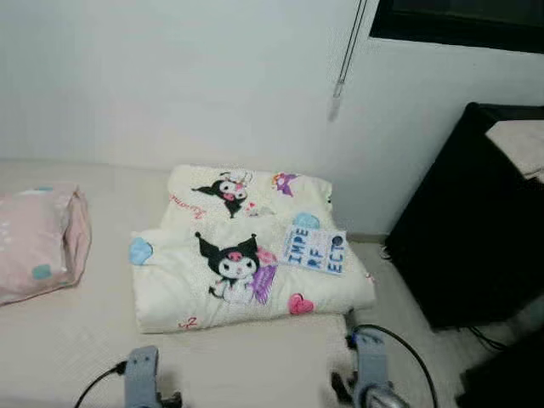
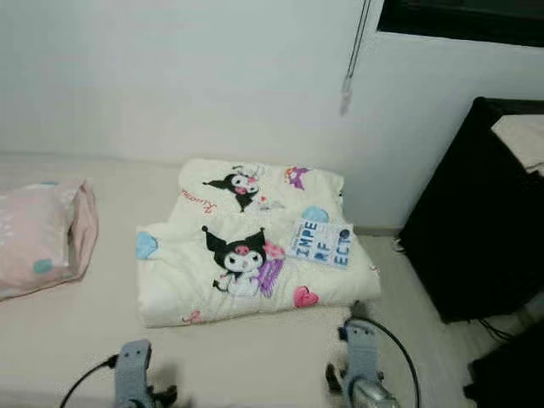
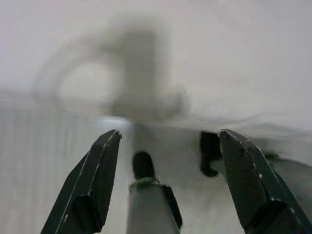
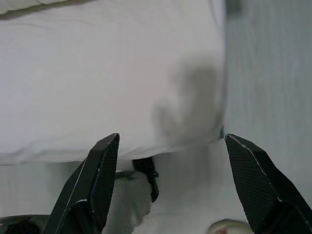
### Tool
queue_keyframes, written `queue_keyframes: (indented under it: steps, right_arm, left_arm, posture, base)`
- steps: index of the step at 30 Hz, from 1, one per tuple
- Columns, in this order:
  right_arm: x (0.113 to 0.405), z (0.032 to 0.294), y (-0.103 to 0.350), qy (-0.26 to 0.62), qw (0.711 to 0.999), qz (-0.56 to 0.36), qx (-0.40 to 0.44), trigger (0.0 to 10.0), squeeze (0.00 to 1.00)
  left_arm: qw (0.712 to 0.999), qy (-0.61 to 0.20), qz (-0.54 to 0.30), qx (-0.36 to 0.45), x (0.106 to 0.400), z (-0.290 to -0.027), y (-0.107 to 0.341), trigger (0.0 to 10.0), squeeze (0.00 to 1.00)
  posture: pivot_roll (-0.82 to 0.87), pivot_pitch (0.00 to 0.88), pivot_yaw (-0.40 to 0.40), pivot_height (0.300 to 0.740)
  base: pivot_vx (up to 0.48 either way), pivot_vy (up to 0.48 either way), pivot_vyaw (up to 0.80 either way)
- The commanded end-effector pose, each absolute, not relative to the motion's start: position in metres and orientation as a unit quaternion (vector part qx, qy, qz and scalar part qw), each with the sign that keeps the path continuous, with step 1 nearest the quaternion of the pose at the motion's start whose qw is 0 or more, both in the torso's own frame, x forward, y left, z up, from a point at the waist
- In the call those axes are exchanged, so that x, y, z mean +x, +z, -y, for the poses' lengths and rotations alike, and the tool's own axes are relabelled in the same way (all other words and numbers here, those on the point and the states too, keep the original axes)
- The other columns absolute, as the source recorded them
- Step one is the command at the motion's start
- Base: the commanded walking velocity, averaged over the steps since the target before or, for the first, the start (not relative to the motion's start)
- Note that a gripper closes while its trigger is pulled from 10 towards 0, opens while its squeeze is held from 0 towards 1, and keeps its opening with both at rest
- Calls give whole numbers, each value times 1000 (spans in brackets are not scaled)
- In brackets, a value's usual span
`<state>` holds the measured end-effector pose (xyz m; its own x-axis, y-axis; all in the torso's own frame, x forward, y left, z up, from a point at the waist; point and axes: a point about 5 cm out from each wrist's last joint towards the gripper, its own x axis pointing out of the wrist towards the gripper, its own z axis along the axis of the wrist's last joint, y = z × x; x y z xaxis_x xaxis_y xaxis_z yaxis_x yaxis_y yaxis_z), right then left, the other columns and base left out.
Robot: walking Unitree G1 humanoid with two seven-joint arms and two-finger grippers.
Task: Clean up the room
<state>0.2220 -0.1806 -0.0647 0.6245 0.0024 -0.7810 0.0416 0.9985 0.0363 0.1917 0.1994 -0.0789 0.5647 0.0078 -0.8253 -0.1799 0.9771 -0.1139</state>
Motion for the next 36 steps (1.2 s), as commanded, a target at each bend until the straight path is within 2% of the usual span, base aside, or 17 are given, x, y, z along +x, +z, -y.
queue_keyframes:
  steps: [1, 24, 27, 36]
  right_arm:
    - [218, 186, -67, -18, 896, -442, 20, 10000, 0]
    - [219, 186, -66, -13, 898, -439, 21, 10000, 0]
    - [220, 186, -66, -12, 900, -436, 25, 10000, 0]
    - [217, 187, -67, -14, 898, -440, 21, 10000, 0]
  left_arm:
    - [877, 46, -471, -87, 190, -196, -80, 10000, 0]
    - [883, 35, -462, -76, 193, -197, -78, 10000, 0]
    - [883, 29, -463, -73, 193, -196, -78, 10000, 0]
    - [881, 26, -467, -75, 192, -195, -79, 10000, 0]
  posture:
    - [60, 0, -27, 740]
    - [61, 0, -29, 740]
    - [62, 0, -32, 740]
    - [60, 0, -31, 740]
  base:
    - [0, 0, -706]
    - [0, 0, -698]
    - [0, 0, 0]
    - [0, -465, 0]
